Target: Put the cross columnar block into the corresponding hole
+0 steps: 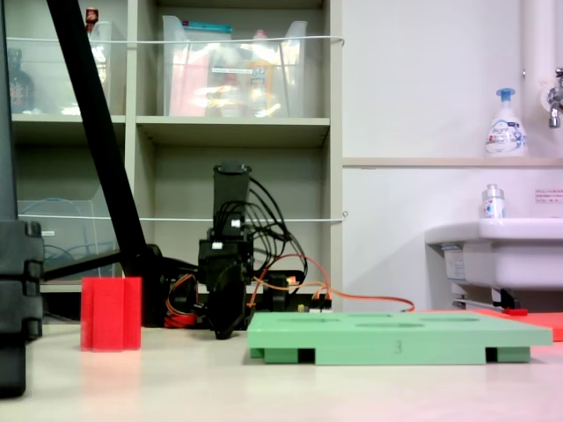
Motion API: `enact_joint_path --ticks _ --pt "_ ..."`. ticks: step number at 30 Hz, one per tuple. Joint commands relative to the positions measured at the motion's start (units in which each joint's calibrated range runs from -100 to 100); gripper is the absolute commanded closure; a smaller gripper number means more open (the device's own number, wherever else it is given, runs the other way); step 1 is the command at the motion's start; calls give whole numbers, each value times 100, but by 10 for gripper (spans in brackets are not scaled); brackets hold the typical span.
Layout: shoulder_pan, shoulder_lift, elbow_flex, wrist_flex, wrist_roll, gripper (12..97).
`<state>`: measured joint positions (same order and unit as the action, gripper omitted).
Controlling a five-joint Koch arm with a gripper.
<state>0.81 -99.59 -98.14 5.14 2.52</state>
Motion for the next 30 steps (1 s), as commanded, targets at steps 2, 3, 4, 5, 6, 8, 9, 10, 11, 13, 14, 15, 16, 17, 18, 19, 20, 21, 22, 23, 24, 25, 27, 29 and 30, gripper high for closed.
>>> enact_joint_path --ticks 2,3,4,5,6,8,9,10,11,13,14,15,16,17,18,19,20,21,22,23,24,25,27,29,30 --pt "24 -41 -186 -336 -24 588" --pt "24 -41 -186 -326 -29 588" --pt "24 -41 -186 -336 -24 588" --pt "24 -41 -186 -336 -24 588" --pt "24 -41 -186 -336 -29 588" --pt "24 -41 -186 -336 -29 588" --pt "24 -41 -186 -336 -24 588" --pt "24 -41 -186 -336 -24 588" --pt "24 -41 -186 -336 -24 588" --pt "24 -41 -186 -336 -29 588" --pt "24 -41 -186 -336 -24 588" --pt "24 -41 -186 -336 -24 588" --pt "24 -41 -186 -336 -24 588" --pt "24 -41 -186 -326 -29 588" --pt "24 -41 -186 -336 -24 588" --pt "24 -41 -186 -336 -29 588" --pt "24 -41 -186 -336 -24 588" --pt "34 -41 -186 -326 -24 588" --pt "93 -41 -186 -326 -24 588" --pt "142 -41 -186 -317 -24 589" --pt "142 -41 -186 -317 -24 596" --pt "132 -41 -186 -317 -15 599" --pt "132 -41 -186 -288 -15 597" --pt "132 -41 -186 -240 59 592" --pt "127 -41 -186 -47 195 589"
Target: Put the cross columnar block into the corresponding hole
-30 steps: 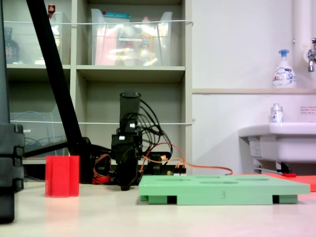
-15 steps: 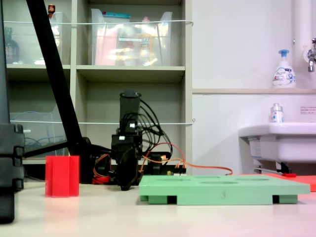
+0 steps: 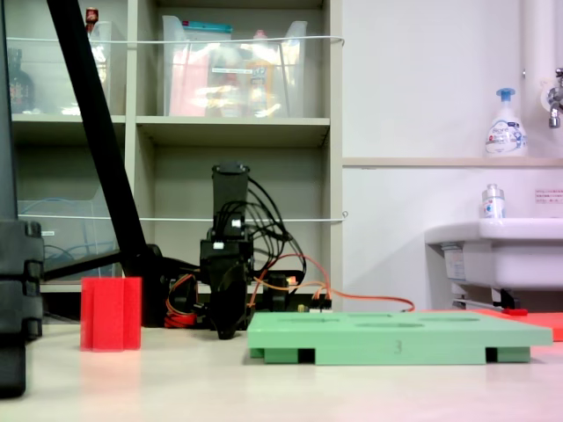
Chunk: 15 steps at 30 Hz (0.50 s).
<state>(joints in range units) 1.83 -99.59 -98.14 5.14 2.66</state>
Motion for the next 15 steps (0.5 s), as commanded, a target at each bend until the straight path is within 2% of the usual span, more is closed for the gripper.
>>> enact_joint_path --ticks 1,6,9,12,15 --pt "-15 -41 -186 242 337 592" --pt "-547 -41 -186 1619 1319 637" --pt "-737 -41 -186 1388 1656 657" --pt "-747 -41 422 -134 2037 658" --pt "-767 -41 2147 -2839 2383 658"
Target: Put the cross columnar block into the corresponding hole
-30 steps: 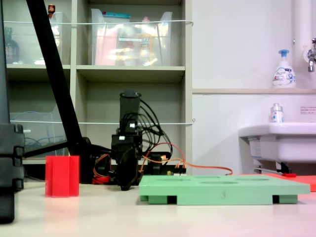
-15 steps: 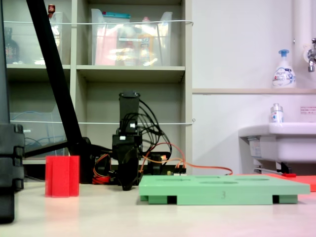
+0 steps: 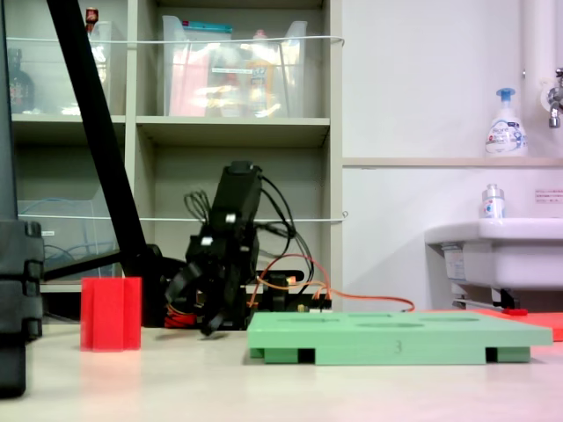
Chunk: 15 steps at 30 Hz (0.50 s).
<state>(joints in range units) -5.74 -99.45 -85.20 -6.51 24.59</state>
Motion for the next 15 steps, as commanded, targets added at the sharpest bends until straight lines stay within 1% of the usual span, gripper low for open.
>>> enact_joint_path --ticks 1,3,6,9,12,13,14,15 --pt "-15 -55 1621 -2724 278 658" --pt "-10 -55 3206 -4997 493 660" --pt "5 -55 4453 -6508 679 661" --pt "5 -55 5489 -7539 796 673" --pt "-20 -55 6217 -8039 855 673" --pt "-59 -55 6586 -8396 904 683" --pt "-264 420 7045 -8617 923 721" --pt "-342 811 7284 -8723 918 725"
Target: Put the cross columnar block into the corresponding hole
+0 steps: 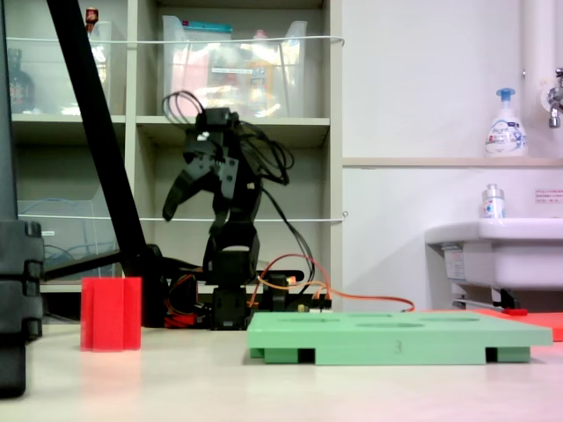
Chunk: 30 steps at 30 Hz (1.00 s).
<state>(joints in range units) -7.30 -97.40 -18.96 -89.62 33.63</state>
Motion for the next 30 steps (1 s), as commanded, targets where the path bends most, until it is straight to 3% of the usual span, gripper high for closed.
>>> enact_joint_path --ticks 1,9,12,22,27,30 --pt "-190 1067 1039 -701 15 725" --pt "-488 3707 2415 -1038 -132 703" --pt "-552 4503 2813 -1038 -147 538" --pt "-664 6681 3780 -1038 -24 266" --pt "-620 7296 4090 -1038 34 261" --pt "-562 7687 4109 -1038 122 170"
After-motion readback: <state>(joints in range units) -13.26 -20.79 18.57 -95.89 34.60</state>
